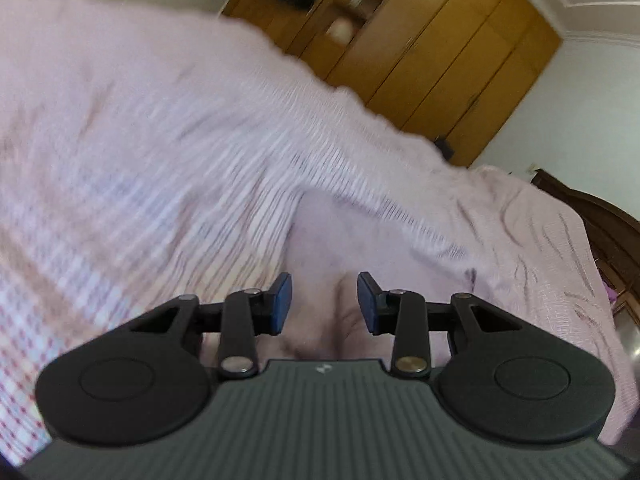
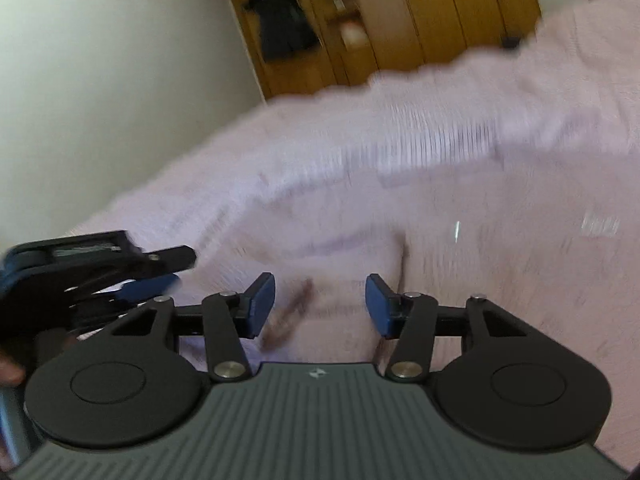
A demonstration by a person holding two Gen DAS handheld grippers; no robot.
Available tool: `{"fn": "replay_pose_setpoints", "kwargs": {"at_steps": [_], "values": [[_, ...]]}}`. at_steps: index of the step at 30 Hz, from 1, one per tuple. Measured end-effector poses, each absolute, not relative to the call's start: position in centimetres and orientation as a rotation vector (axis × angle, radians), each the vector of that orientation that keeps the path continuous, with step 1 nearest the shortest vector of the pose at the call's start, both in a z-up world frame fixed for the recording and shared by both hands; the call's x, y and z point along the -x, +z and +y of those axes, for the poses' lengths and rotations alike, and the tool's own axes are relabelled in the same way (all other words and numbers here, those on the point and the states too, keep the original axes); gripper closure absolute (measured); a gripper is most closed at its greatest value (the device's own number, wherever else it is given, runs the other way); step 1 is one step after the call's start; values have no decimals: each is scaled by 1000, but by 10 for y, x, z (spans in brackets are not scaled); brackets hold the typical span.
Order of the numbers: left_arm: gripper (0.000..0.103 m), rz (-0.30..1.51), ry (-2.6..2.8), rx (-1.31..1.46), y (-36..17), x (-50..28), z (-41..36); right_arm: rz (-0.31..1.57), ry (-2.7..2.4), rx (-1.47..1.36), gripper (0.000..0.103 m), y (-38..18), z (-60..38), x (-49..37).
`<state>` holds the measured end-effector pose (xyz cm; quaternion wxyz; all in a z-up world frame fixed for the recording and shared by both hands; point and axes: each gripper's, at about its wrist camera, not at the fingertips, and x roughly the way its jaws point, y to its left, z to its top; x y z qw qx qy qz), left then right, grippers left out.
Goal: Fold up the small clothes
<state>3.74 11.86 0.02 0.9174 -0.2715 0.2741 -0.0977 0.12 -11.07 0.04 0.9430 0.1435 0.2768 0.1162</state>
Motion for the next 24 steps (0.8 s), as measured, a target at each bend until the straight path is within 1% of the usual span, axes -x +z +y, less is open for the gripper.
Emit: {"fn": "replay_pose_setpoints", "kwargs": {"at_steps": [2, 6, 8, 9, 10, 11, 12, 13, 16, 21, 24], "values": [[65, 590, -195, 544, -4, -39, 118, 600, 239, -315, 45, -9, -109, -8], [65, 598, -193, 469, -2, -39, 115, 578, 277, -410, 40, -17, -108, -8], [65, 588, -177, 458, 1, -41, 110, 572, 278, -456, 40, -20, -105, -15], [65, 583, -169, 452, 3, -41, 109, 576, 281, -451, 43, -19, -103, -19], [65, 577, -160, 441, 5, -41, 107, 576, 284, -437, 58, -17, -99, -24], [65, 571, -150, 426, 6, -42, 104, 580, 293, -423, 67, -15, -96, -26], [65, 571, -139, 410, 7, -45, 100, 576, 294, -415, 79, -13, -95, -26], [65, 574, -125, 399, 9, -51, 95, 565, 290, -412, 85, -13, -97, -23], [65, 585, -99, 391, 17, -60, 94, 520, 288, -399, 89, -2, -100, -17], [65, 535, -87, 358, 33, -58, 88, 405, 254, -294, 89, 31, -115, -11], [65, 518, -106, 340, 41, -55, 83, 386, 229, -315, 90, 46, -136, -11]]}}
